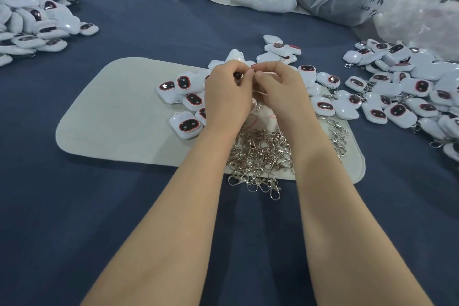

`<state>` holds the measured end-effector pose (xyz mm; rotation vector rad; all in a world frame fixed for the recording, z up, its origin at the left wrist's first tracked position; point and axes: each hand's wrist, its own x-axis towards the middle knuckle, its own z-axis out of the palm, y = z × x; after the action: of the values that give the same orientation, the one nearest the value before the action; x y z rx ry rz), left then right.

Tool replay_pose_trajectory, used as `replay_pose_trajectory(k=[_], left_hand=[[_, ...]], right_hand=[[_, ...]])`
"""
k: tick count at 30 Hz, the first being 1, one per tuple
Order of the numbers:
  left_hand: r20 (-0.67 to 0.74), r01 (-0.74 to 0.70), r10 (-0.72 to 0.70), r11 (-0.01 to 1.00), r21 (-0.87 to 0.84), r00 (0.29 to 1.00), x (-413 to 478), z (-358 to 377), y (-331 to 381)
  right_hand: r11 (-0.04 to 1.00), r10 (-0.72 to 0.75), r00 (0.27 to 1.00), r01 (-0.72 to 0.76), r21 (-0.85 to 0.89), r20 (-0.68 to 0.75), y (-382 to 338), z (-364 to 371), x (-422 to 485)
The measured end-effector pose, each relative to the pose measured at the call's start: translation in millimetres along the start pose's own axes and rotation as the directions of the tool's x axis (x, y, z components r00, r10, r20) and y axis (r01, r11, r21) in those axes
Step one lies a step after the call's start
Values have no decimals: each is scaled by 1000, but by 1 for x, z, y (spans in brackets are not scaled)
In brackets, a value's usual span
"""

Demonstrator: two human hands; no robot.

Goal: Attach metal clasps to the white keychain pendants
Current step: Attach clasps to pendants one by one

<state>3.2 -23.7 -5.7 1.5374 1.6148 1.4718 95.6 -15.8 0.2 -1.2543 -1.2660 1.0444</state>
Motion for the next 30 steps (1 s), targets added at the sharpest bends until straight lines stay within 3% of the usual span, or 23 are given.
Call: replay_pose_trajectory(k=[9, 11, 14, 18, 30], left_hand=[[-20, -23, 22, 998, -62, 1000, -1, -1, 2], [-8, -4, 3, 997, -75, 1000, -1, 0, 2], [12, 27, -26, 998, -58, 1000, -1, 2, 0], [1, 38, -38, 998, -44, 999, 0, 1, 0], [-11, 55, -55, 998, -23, 998, 0, 2, 0]], right_hand=[[961, 97, 994, -109, 253, 56, -2, 0, -1], [974, 83, 997, -81, 210, 0, -1, 1, -1], [999, -36, 995, 35, -10, -95, 1, 2, 0], [965, -184, 979, 162, -207, -93, 3, 3, -1], [928, -260, 958, 214, -304, -119, 5, 4, -1]])
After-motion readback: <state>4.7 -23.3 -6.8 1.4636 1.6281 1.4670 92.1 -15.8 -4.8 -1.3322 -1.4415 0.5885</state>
